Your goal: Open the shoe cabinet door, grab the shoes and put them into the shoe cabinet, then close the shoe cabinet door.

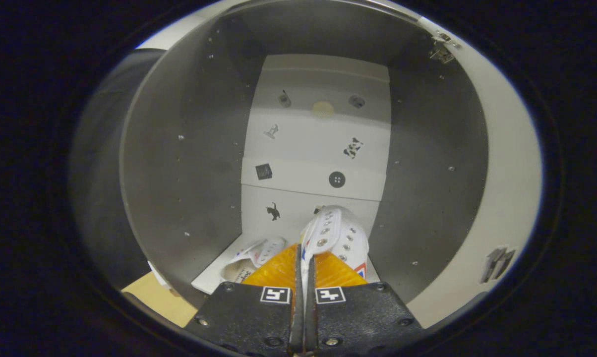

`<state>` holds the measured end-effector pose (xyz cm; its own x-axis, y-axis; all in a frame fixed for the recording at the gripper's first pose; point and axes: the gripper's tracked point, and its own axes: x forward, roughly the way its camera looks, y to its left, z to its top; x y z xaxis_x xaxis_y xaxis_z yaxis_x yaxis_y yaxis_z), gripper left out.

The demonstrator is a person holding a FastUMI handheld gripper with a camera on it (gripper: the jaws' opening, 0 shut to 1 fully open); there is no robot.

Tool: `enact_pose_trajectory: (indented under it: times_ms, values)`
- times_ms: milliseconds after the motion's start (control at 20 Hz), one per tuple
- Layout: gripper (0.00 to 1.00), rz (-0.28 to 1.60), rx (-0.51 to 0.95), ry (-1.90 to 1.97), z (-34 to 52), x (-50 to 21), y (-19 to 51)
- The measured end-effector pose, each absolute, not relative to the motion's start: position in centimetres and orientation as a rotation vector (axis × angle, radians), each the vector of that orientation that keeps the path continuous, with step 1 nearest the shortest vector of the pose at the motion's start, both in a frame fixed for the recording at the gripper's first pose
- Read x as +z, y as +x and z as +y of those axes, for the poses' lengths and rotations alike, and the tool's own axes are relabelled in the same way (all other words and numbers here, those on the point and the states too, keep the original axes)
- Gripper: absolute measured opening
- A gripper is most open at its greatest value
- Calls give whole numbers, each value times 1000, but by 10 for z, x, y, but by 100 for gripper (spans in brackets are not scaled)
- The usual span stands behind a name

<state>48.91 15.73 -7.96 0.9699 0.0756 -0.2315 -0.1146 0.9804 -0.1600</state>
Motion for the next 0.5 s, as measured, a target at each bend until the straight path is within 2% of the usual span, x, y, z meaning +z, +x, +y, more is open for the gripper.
enact_pose_trajectory:
  times_ms: [500]
  values:
    - [7, 361, 111, -272, 147, -155, 561]
